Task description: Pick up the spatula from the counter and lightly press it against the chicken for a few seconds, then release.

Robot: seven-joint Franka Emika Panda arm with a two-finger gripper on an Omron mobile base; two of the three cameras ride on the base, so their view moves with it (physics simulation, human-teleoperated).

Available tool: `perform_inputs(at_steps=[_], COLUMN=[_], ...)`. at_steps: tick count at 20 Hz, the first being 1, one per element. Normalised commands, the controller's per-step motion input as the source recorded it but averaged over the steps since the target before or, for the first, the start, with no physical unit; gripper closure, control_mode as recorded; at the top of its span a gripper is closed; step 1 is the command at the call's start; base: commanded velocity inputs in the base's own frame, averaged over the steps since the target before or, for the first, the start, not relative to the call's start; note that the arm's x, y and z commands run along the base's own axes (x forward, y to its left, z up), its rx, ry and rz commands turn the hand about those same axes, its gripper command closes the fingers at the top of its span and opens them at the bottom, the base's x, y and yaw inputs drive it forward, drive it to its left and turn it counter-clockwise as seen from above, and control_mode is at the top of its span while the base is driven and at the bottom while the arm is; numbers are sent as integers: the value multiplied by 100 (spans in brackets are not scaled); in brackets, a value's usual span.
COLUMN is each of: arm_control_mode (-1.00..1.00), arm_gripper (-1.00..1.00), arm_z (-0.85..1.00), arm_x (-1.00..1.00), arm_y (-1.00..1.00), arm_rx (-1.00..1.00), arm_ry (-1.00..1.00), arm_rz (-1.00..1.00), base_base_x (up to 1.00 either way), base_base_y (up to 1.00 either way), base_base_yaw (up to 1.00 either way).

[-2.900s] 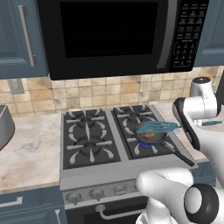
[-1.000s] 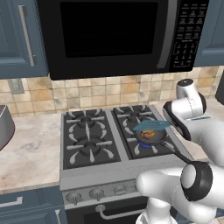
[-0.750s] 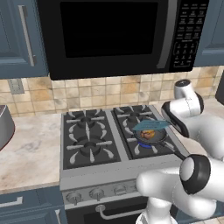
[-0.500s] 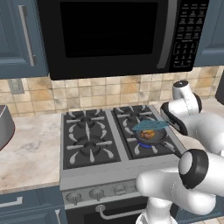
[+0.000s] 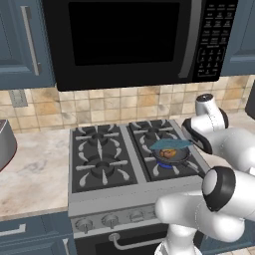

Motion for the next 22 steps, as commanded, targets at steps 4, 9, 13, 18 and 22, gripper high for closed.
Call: perform_inputs(at_steps=[4,9,13,18,22], arm_control_mode=[-100,-100,-100,-100,-100], arm_gripper=[100,100,100,100,100], arm_z=[-14,-15,-13,-10,-10], arm_x=[0,0,0,0,0], arm_y=[0,0,0,0,0], arm_rx=[0,0,0,0,0], arm_ry=[0,0,0,0,0], arm_rz=[0,0,0,0,0], base_base_x=[0,0,0,0,0], base_base_y=[0,0,0,0,0], base_base_yaw=[0,0,0,0,0])
